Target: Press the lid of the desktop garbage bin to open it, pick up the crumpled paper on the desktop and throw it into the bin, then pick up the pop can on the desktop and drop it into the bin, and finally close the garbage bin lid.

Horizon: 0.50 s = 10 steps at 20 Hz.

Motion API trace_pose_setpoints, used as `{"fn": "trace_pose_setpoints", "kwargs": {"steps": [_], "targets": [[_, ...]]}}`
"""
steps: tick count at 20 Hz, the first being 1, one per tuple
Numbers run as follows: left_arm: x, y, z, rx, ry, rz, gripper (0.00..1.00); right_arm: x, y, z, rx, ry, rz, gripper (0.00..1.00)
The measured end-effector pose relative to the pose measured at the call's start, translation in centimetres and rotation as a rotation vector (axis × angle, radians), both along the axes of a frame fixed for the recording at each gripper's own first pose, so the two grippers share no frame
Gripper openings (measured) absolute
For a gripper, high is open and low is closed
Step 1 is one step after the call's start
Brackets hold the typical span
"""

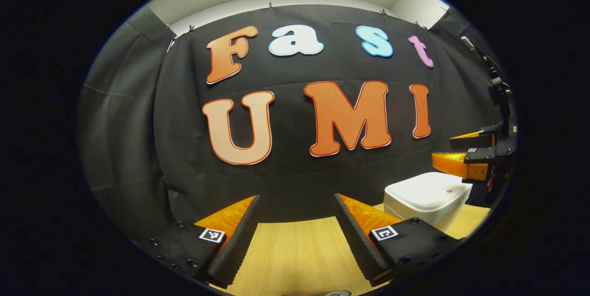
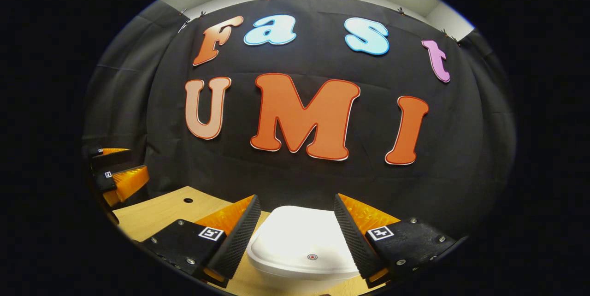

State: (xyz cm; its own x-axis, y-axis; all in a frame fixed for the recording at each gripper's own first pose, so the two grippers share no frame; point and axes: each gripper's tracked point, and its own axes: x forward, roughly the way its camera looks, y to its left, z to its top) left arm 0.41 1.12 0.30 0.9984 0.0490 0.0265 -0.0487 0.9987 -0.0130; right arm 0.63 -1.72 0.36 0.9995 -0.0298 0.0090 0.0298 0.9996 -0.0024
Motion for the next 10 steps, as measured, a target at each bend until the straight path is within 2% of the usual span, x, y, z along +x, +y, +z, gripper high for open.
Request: {"fn": "trace_pose_setpoints", "kwargs": {"steps": [5, 7, 8, 9, 10], "targets": [[-0.2, 0.1, -0.8, -0.002, 0.036, 0.002, 0.99, 0.4, -0.9, -1.7, 0.001, 0.063, -0.01, 0.97], [-0.5, 0.5, -1.2, 0.002, 0.054, 0.017, 1.0, 0.4, -1.0, -2.8, 0.013, 0.105, -0.003, 0.91], [-0.6, 0.7, -1.4, 0.0, 0.061, 0.023, 0.99, 0.4, -1.2, -3.3, 0.025, 0.12, -0.006, 0.76], [-0.6, 0.8, -1.6, -0.002, 0.068, 0.028, 0.99, 0.5, -1.2, -3.6, 0.038, 0.132, -0.006, 0.67], [-0.6, 0.9, -1.8, -0.006, 0.077, 0.033, 0.99, 0.5, -1.2, -4.0, 0.053, 0.148, 0.002, 0.46]]}}
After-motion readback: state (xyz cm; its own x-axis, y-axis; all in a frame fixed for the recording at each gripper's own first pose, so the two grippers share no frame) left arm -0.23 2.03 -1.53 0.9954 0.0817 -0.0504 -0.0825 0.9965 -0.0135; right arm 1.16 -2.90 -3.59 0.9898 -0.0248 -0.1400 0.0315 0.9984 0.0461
